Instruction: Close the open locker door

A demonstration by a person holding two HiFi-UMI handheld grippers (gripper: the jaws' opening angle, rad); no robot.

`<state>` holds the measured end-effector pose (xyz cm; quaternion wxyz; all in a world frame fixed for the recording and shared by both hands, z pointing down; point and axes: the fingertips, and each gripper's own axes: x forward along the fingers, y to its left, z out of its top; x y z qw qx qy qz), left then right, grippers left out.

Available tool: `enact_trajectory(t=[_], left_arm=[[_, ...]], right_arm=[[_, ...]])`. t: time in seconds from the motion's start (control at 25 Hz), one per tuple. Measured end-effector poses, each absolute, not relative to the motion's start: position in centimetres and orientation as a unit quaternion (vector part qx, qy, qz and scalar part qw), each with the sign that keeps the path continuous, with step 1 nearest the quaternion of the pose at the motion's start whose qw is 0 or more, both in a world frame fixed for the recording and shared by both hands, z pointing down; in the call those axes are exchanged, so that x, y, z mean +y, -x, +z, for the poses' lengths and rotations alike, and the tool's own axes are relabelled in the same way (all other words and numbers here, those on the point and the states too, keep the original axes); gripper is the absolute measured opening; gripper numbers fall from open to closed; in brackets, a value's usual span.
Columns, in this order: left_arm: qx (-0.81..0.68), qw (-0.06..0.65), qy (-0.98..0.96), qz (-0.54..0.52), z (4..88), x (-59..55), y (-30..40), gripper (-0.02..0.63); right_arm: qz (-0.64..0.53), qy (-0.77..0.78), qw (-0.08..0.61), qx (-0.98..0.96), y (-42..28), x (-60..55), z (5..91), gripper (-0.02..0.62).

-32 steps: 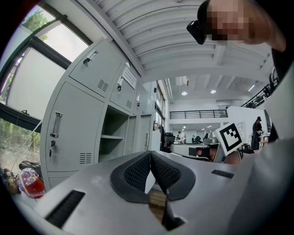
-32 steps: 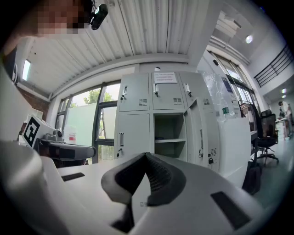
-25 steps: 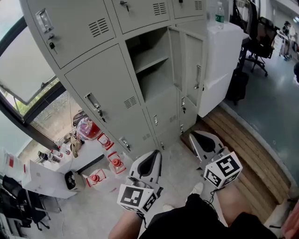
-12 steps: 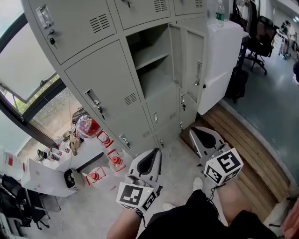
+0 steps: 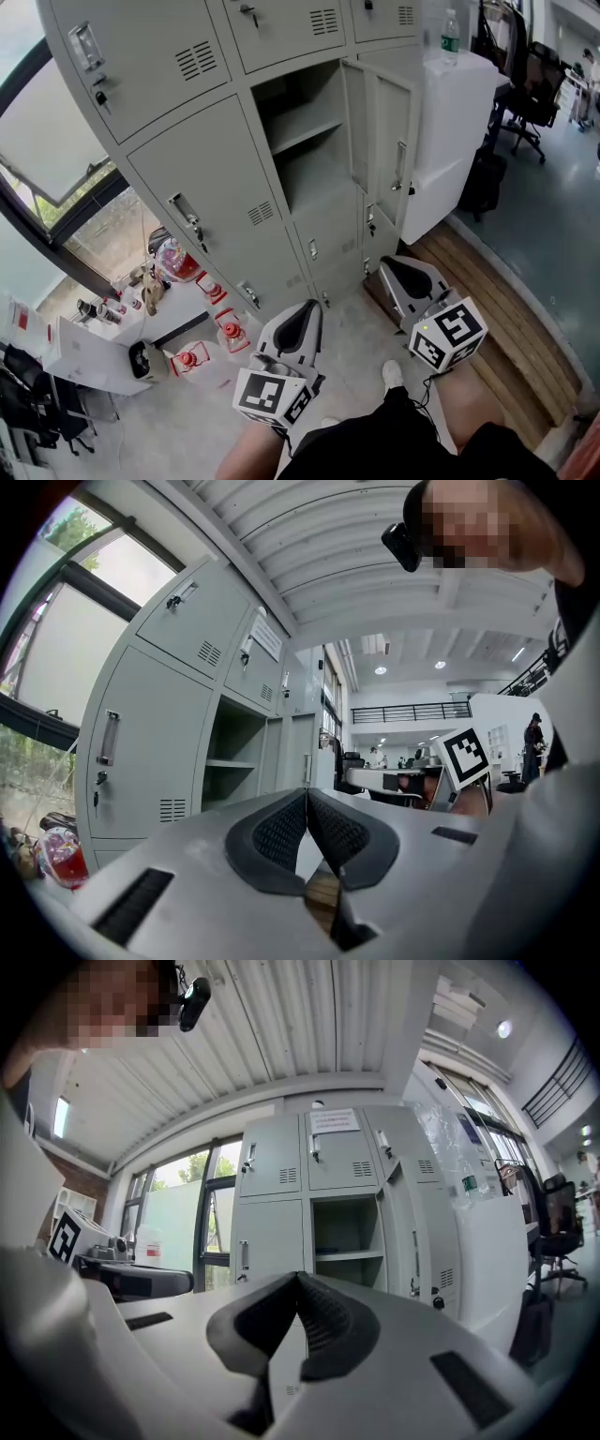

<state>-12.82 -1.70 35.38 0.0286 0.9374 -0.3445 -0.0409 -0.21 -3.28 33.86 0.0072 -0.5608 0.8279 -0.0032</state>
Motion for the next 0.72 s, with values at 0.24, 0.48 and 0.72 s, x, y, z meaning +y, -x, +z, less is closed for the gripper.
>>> enact_trajectory(t=[0.24, 0.48, 0.72], left_arm=[[-0.352, 0.03, -0.935, -0.031, 35.4, -3.7, 9.7, 0.017], [-0.353, 0.038, -0.934, -0.025, 35.9, -5.9, 6.5, 0.017], [-0.359, 0.047, -0.932, -0.022, 36.8, -8.3, 3.8, 0.017]], right_arm=[[-0.009, 0.554, 0.01, 0.832, -3.1, -5.9, 33.7, 0.053], [0.002, 0.571, 0.017, 0.821, -7.4, -8.8, 33.7, 0.258], [-0.01, 0.581, 0.017, 0.814, -11.2, -11.6, 34.3, 0.285]])
